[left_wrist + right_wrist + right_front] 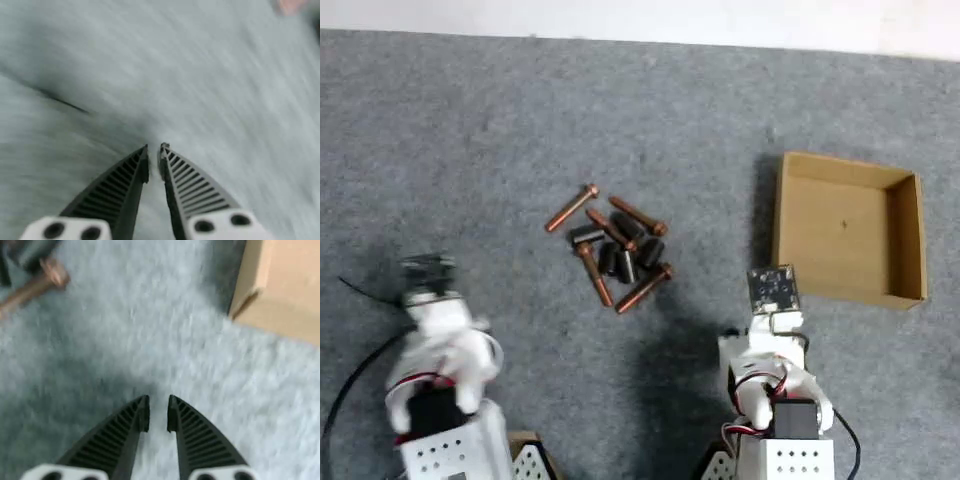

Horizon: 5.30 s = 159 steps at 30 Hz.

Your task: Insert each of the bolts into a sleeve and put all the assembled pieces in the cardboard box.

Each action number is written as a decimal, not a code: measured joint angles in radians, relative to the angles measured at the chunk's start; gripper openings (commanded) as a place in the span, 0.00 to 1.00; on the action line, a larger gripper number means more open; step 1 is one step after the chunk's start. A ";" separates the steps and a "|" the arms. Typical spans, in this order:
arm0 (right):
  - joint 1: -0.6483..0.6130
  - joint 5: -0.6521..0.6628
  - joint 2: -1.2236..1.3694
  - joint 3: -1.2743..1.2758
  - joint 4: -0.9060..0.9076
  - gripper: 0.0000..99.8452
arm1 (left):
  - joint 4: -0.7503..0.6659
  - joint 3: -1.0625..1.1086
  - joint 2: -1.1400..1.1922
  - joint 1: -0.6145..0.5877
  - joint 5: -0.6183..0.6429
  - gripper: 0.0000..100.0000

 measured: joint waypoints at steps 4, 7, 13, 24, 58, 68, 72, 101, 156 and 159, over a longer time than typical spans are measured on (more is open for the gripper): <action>0.000 0.000 0.000 0.000 -0.129 0.06 | -0.152 -0.095 0.000 -0.166 0.000 0.05; 0.000 0.000 0.000 0.000 -0.152 0.06 | -0.167 -0.201 0.000 -0.153 0.000 0.05; 0.023 0.000 0.000 0.000 -0.161 0.06 | -0.160 -0.428 -0.009 -0.018 0.000 0.05; 0.026 0.000 0.000 0.000 -0.161 0.07 | -0.163 -0.689 0.568 0.250 0.000 0.05; -0.557 -0.064 1.163 -0.729 -0.465 0.07 | -0.773 -0.482 1.208 0.365 0.147 0.06; -0.542 -0.064 1.458 -0.855 -0.468 0.15 | -0.773 -0.482 1.208 0.365 0.147 0.06; -0.540 -0.064 1.470 -0.855 -0.468 0.15 | -0.773 -0.482 1.208 0.365 0.147 0.06; -0.566 -0.126 1.801 -0.945 -0.595 0.15 | -0.773 -0.482 1.208 0.365 0.147 0.06; -0.408 -0.034 0.832 -0.252 -1.045 0.00 | -0.638 -0.663 1.277 0.328 0.008 0.06; -0.408 -0.034 0.821 -0.242 -1.045 0.00 | -0.565 -0.809 1.412 0.404 -0.071 0.06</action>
